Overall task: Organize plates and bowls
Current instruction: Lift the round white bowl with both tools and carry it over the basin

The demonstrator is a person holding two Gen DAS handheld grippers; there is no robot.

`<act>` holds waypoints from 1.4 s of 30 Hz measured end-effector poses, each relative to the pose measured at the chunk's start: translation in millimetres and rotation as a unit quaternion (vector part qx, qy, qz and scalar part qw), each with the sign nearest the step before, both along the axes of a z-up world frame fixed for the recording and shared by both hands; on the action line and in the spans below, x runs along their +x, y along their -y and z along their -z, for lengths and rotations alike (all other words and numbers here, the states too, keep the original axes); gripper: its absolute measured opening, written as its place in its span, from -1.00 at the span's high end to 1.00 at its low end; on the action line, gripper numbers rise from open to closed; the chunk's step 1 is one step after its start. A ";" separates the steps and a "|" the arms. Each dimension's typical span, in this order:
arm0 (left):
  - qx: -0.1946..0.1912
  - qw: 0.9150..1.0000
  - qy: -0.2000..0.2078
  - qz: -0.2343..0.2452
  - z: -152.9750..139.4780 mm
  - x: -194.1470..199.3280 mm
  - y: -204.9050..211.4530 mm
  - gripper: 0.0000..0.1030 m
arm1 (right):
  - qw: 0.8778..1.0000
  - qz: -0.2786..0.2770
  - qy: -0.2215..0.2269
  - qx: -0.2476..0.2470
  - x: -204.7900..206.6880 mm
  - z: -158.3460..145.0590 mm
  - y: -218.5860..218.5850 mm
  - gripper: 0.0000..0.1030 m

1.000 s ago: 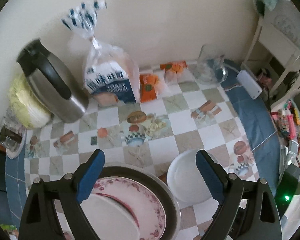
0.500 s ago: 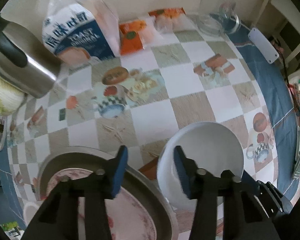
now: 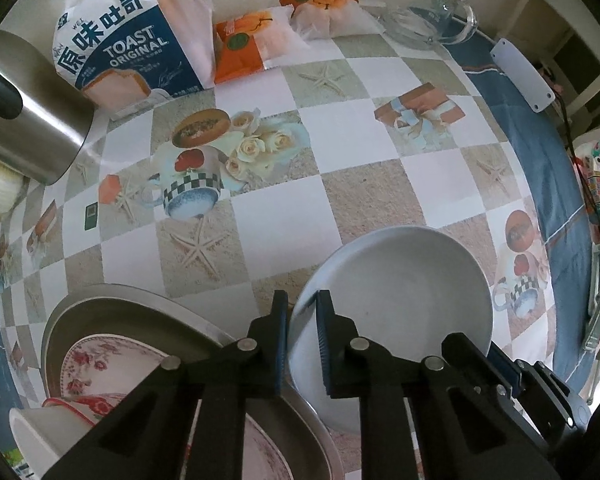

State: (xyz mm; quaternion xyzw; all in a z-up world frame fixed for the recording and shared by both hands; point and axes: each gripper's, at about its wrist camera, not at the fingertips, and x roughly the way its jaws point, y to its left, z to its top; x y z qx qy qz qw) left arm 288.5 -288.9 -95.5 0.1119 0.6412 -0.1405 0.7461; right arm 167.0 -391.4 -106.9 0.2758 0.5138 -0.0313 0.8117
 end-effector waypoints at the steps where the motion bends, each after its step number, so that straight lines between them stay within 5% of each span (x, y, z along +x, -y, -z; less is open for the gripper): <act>1: -0.005 1.000 0.000 -0.001 -1.3 -1.6 -1.5 0.73 | 1.000 0.000 0.000 -0.001 -0.5 -0.8 0.1 0.73; 7: -0.035 0.999 0.016 -0.004 -23.3 -9.1 -6.4 0.73 | 0.999 0.004 0.027 -0.020 -7.1 -24.9 2.8 0.72; 16: -0.049 0.995 0.081 0.012 -102.6 -21.1 -20.2 0.73 | 0.996 -0.002 0.087 -0.030 -18.5 -82.2 -6.1 0.72; 27: -0.059 0.988 0.135 -0.046 -160.4 -49.1 -119.7 0.73 | 0.987 -0.081 0.140 -0.018 -17.3 -133.6 -81.7 0.72; 35: -0.086 0.979 0.156 -0.097 -167.1 -76.3 -181.2 0.73 | 0.980 -0.141 0.136 -0.035 -18.9 -142.1 -140.6 0.72; 42: -0.122 0.974 0.131 -0.140 -140.2 -89.3 -214.7 0.73 | 0.977 -0.167 0.115 -0.060 -20.4 -130.5 -167.7 0.72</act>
